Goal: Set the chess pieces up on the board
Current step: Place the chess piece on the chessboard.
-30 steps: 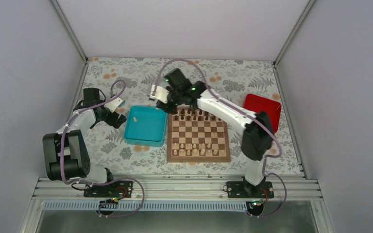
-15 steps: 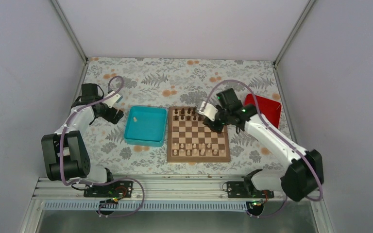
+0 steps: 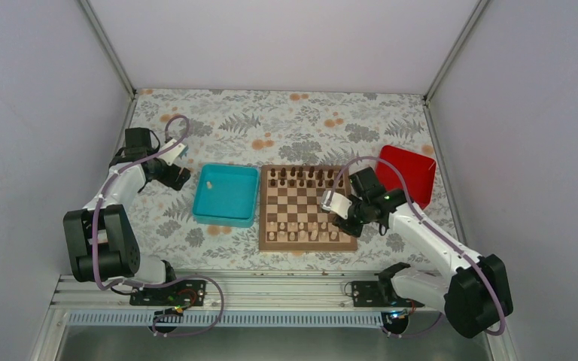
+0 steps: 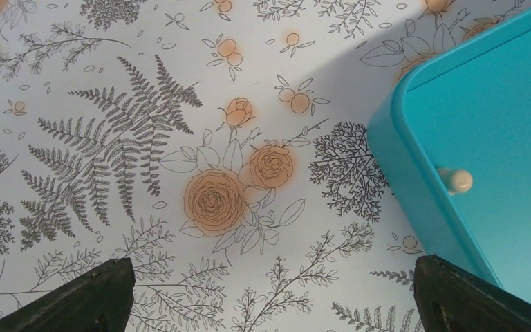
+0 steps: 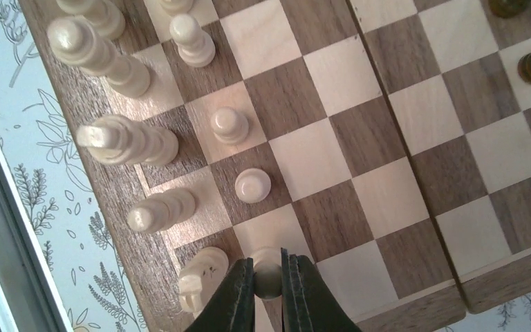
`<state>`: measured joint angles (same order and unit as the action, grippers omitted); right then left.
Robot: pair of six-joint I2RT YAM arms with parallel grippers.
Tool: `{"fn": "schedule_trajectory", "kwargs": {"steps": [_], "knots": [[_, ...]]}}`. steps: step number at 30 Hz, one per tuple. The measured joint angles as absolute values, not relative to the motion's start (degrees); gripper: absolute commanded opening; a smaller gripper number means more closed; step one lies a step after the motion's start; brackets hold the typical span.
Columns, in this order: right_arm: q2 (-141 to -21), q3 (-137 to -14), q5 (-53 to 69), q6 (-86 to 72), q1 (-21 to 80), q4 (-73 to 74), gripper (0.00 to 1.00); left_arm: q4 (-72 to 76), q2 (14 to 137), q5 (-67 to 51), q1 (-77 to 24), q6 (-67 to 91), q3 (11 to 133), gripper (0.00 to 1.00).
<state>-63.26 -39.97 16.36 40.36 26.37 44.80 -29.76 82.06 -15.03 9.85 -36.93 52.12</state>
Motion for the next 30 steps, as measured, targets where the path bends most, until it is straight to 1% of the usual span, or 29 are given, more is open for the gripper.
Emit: {"fn": "schedule_trajectory", "kwargs": {"steps": [9, 30], "knots": [[-63.7, -37.1, 16.7, 42.0, 25.6, 43.4, 0.05, -29.3, 82.1, -14.6, 9.8, -36.6, 52.1, 1.00], [-67.4, -37.1, 17.5, 42.5, 25.4, 41.2, 0.07, -29.2, 82.1, -13.7, 9.8, -36.6, 52.1, 1.00]]}}
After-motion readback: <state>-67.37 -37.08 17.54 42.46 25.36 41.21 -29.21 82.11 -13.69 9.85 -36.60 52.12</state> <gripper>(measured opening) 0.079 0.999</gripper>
